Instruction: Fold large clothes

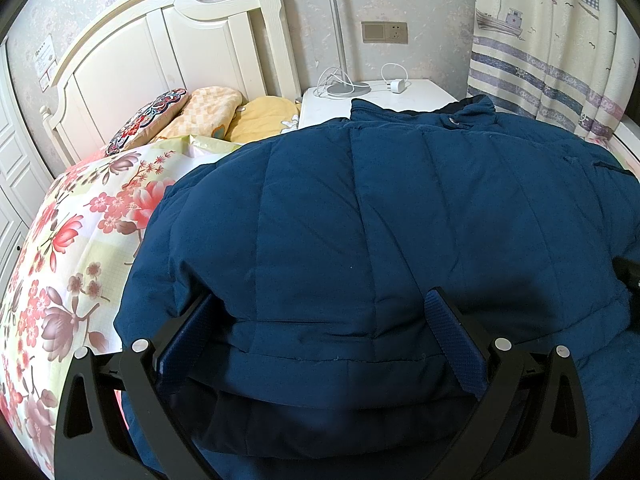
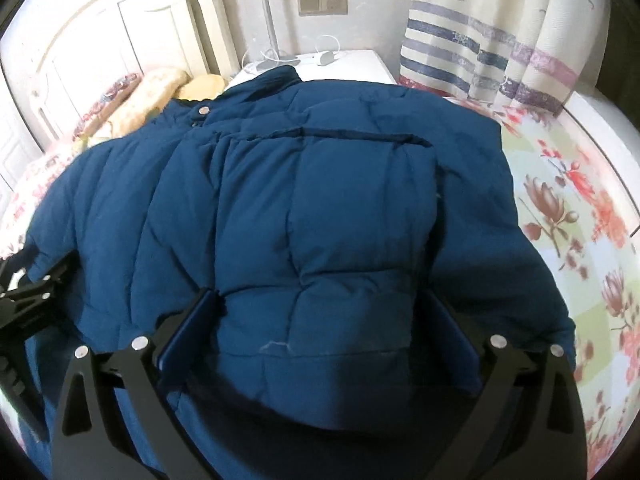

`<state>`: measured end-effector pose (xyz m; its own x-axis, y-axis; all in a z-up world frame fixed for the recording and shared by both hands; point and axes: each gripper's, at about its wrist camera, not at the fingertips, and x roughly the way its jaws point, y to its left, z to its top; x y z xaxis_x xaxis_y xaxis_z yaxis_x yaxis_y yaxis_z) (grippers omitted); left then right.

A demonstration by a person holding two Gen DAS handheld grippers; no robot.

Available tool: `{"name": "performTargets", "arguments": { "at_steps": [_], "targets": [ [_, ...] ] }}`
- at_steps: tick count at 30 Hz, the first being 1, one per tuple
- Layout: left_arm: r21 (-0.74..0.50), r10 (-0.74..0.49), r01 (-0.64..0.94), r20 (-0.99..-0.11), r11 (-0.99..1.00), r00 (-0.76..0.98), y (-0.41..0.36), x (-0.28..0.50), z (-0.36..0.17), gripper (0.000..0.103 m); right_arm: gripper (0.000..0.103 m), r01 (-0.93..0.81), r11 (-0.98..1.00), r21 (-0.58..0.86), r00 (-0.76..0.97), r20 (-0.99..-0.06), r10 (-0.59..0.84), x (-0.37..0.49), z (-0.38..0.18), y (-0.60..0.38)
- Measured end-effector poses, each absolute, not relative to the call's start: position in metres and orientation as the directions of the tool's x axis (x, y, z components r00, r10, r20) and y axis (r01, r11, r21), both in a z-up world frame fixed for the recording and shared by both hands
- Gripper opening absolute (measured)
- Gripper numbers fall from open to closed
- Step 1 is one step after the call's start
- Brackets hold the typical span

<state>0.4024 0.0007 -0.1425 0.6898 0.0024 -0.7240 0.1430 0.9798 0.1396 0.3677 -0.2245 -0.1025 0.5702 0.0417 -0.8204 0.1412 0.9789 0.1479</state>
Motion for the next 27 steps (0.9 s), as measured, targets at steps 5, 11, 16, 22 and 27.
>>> {"name": "performTargets", "arguments": {
  "at_steps": [5, 11, 16, 22, 27],
  "targets": [
    [0.140, 0.003, 0.143, -0.724, 0.980, 0.690, 0.000, 0.402, -0.143, 0.099, 0.100, 0.159, 0.981, 0.115, 0.566, -0.824, 0.004, 0.363, -0.101, -0.216],
    [0.140, 0.003, 0.142, -0.724, 0.980, 0.690, 0.000, 0.403, -0.143, 0.099, 0.101, 0.130, 0.990, 0.051, 0.550, -0.835, -0.029, 0.370, -0.102, -0.209],
    [0.141, 0.005, 0.141, -0.724, 0.980, 0.690, -0.001, 0.403, -0.143, 0.099, 0.098, 0.117, 0.989, 0.093, 0.562, -0.827, 0.011, 0.373, -0.089, -0.224],
    [0.140, 0.004, 0.142, -0.724, 0.980, 0.689, 0.000, 0.402, -0.143, 0.099, 0.086, 0.435, 0.855, 0.283, 0.680, -0.726, -0.106, 0.332, -0.044, -0.305],
    [0.141, 0.004, 0.142, -0.724, 0.980, 0.689, 0.000, 0.402, -0.143, 0.099, 0.086, 0.521, 0.785, 0.335, 0.694, -0.702, -0.162, 0.321, -0.007, -0.330]
  ]
}}
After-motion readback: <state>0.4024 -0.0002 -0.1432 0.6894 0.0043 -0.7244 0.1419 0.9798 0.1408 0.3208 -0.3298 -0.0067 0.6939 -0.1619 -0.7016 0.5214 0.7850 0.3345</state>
